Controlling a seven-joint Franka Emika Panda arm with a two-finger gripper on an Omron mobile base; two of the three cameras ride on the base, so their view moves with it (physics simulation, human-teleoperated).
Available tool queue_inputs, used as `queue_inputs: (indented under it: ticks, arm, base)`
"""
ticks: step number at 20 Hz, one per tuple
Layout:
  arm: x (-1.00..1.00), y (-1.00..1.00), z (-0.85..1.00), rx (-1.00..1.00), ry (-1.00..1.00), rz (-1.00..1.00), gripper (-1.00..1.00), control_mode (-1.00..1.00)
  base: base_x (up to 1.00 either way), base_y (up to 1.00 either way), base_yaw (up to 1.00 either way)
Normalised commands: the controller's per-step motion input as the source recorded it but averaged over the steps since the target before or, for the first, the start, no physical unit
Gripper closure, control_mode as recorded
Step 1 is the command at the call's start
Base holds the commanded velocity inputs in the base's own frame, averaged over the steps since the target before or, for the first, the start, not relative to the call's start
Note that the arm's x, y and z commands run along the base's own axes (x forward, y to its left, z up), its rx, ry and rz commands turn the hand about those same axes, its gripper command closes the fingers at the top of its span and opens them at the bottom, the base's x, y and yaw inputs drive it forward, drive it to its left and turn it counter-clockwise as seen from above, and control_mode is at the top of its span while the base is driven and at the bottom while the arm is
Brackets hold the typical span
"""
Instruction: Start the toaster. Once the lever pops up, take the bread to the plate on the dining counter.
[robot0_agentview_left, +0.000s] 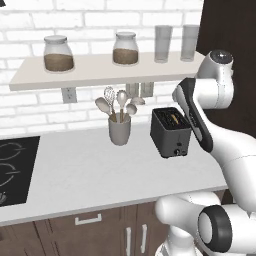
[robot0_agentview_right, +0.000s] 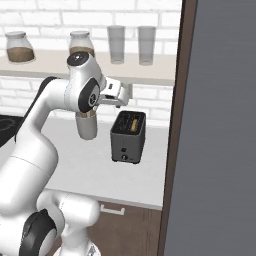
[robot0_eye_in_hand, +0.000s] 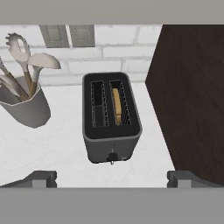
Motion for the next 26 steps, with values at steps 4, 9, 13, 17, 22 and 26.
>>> queue_inputs:
  ticks: [4, 9, 13, 17, 22, 26]
  arm:
    - [0.0, 0.0, 0.0, 0.0, 0.0, 0.0, -1.0, -1.0]
    - [0.0, 0.0, 0.0, 0.0, 0.0, 0.0, -1.0, -1.0]
    - [0.0, 0.0, 0.0, 0.0, 0.0, 0.0, -1.0, -1.0]
    - [0.0, 0.0, 0.0, 0.0, 0.0, 0.0, -1.0, -1.0]
    - [0.0, 0.0, 0.0, 0.0, 0.0, 0.0, -1.0, -1.0]
    - [0.0, 0.0, 0.0, 0.0, 0.0, 0.0, -1.0, -1.0]
  base:
    - [0.0, 0.0, 0.0]
    - [0.0, 0.0, 0.0]
    - [0.0, 0.0, 0.0]
    - [0.0, 0.0, 0.0]
    - [0.0, 0.0, 0.0]
    - [0.0, 0.0, 0.0]
